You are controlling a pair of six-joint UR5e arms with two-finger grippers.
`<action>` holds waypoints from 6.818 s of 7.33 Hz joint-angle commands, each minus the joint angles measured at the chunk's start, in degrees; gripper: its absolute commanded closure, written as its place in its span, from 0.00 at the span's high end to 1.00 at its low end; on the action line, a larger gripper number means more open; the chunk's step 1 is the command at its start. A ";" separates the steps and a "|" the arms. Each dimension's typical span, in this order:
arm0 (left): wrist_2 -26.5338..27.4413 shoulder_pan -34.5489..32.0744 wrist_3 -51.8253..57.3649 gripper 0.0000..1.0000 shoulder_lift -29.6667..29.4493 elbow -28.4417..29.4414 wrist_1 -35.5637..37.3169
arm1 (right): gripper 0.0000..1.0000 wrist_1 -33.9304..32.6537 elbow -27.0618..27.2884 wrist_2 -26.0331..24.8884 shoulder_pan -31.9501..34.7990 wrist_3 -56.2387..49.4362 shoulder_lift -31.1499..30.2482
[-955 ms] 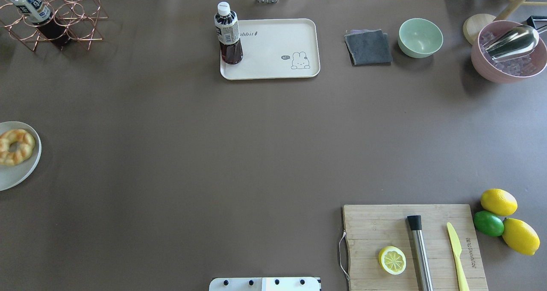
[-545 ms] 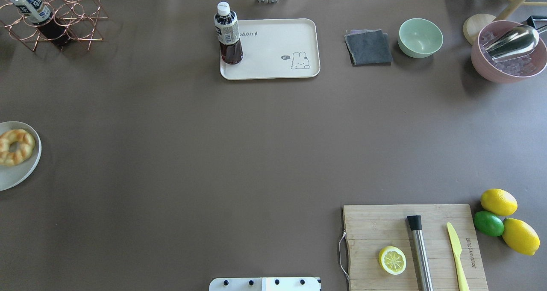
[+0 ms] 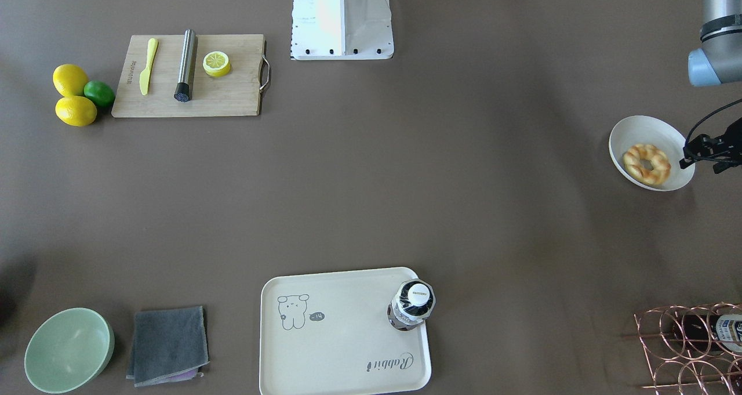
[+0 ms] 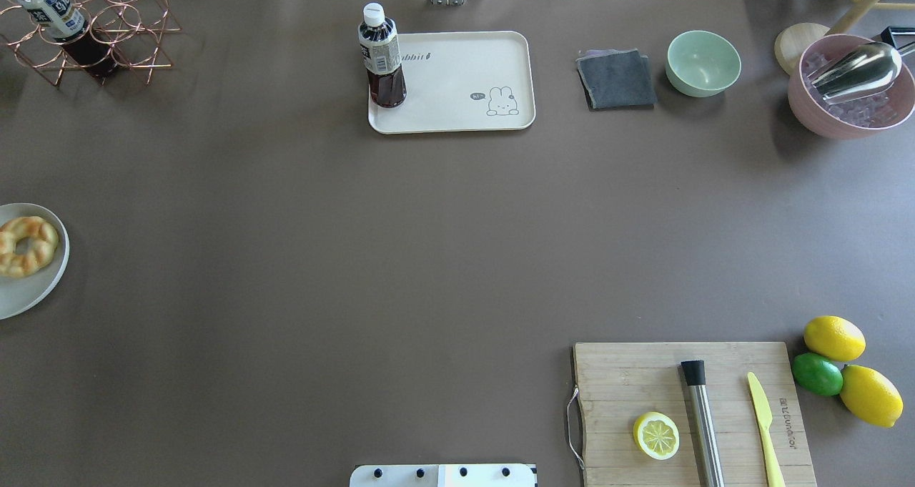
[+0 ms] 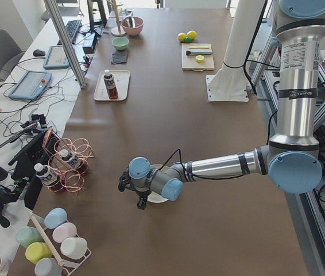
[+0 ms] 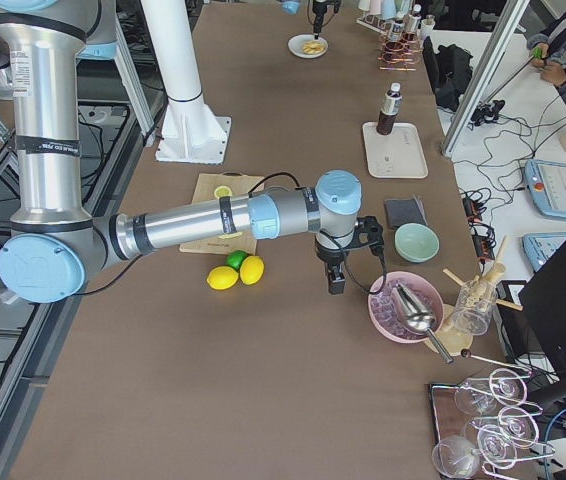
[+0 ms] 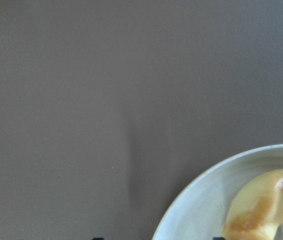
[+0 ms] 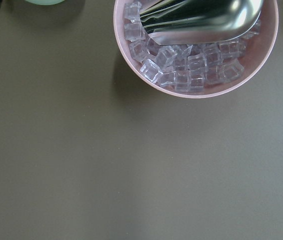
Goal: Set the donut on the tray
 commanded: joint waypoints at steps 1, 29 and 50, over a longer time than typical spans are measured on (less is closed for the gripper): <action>-0.08 0.72 0.01 0.75 -0.02 1.15 -1.01 | 1.00 0.00 0.08 0.00 -0.16 0.14 0.00; 1.76 28.40 -77.58 0.00 -32.97 -20.91 8.31 | 1.00 0.00 5.09 -21.15 -46.88 80.19 35.50; 1.41 29.20 -78.83 0.00 -29.81 -28.55 7.78 | 0.00 0.09 4.83 -23.47 -48.94 84.69 37.17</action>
